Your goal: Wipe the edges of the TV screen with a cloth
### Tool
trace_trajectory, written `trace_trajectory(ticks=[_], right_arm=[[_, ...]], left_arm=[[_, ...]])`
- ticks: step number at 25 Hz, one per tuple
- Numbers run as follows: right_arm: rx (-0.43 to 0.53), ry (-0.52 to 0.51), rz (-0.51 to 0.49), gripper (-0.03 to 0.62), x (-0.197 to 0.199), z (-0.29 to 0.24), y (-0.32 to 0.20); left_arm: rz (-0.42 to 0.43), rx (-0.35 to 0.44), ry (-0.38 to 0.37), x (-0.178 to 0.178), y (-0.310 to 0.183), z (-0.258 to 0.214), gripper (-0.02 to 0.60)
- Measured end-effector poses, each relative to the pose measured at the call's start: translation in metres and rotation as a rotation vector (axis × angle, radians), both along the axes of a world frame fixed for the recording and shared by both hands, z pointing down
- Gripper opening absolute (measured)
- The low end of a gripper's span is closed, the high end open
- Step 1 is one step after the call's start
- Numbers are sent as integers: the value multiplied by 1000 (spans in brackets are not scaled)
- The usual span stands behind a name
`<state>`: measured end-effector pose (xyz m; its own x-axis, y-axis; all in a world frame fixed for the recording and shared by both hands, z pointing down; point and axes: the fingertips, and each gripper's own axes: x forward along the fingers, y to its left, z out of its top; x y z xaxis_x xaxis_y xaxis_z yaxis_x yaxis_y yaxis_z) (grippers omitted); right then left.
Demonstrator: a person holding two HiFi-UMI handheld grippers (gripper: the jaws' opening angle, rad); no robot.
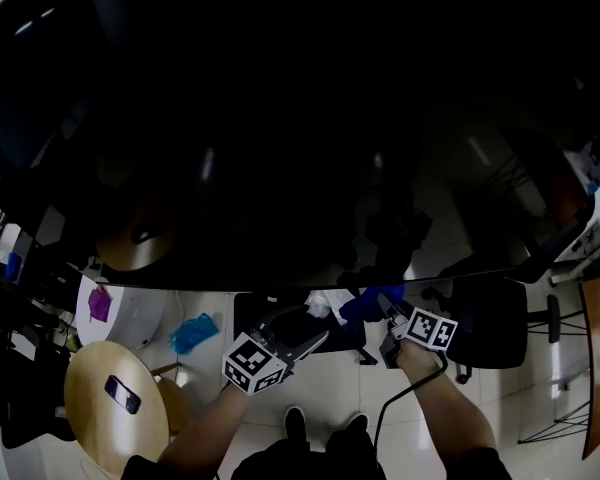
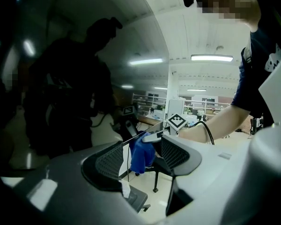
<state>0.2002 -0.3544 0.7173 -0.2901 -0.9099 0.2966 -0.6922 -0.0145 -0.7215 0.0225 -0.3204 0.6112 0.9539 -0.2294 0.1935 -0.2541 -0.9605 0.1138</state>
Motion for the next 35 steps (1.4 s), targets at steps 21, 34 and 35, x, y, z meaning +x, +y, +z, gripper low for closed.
trace_trajectory(ticks=[21, 34, 35], right_arm=[[23, 42, -75, 179, -136, 5, -46], [-10, 116, -15, 179, -196, 13, -60], [-6, 103, -13, 179, -206, 12, -62]], left_arm=[[-121, -33, 26, -135, -23, 25, 244], [-69, -53, 8, -219, -49, 26, 245], [-70, -54, 10, -224, -51, 26, 245]])
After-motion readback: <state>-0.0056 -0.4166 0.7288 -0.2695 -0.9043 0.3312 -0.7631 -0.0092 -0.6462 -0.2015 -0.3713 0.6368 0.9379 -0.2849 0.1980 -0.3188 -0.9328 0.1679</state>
